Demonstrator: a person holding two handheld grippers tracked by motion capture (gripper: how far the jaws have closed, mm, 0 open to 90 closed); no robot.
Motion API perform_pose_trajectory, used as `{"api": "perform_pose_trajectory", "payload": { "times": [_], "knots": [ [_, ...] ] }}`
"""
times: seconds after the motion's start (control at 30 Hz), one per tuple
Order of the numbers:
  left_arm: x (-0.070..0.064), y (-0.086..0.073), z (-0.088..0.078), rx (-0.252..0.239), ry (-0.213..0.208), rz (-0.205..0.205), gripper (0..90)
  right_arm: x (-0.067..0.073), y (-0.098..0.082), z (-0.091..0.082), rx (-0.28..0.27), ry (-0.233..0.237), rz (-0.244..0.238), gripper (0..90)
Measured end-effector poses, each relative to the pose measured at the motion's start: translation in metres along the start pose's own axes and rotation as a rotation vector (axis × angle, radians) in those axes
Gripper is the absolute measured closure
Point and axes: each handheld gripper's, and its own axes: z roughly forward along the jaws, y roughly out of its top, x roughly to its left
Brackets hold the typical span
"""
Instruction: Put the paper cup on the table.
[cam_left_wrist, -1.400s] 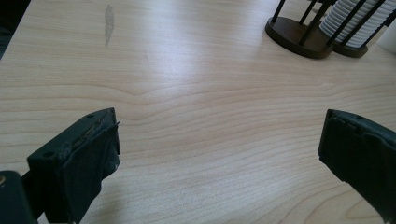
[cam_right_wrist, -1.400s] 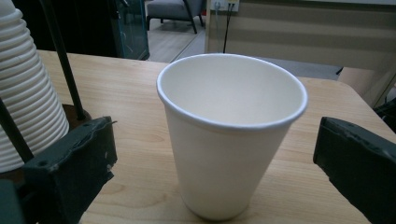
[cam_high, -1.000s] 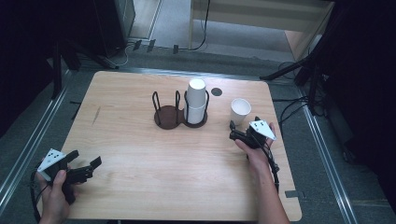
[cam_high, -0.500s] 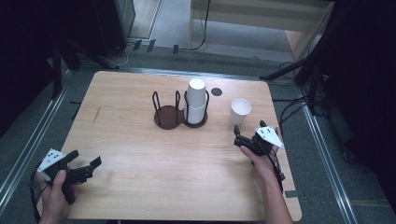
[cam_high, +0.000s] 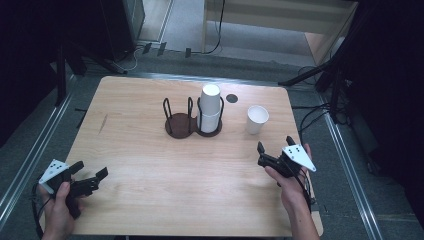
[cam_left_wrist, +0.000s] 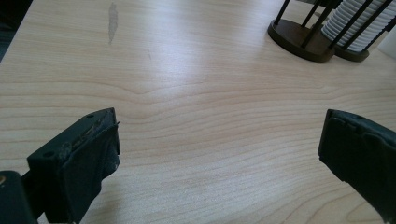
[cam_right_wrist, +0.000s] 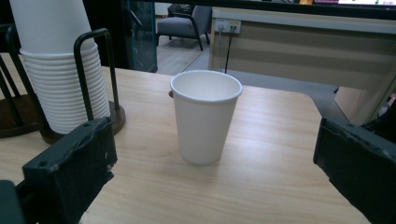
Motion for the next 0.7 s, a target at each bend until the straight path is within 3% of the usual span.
{"api": "perform_pose_trajectory", "payload": {
  "times": [0.3,0.37,0.7],
  "knots": [
    [0.001,0.0,0.0,0.0,-0.002,-0.008,0.0,-0.008,-0.009,-0.028,0.002,-0.029,0.013,0.0],
    [0.002,0.0,0.0,-0.002,0.0,-0.015,0.0,-0.01,-0.011,-0.033,0.001,-0.038,-0.008,0.0],
    [0.002,-0.001,-0.002,-0.014,0.019,-0.02,0.0,-0.018,-0.023,-0.057,-0.01,-0.051,0.013,0.0]
  ]
}}
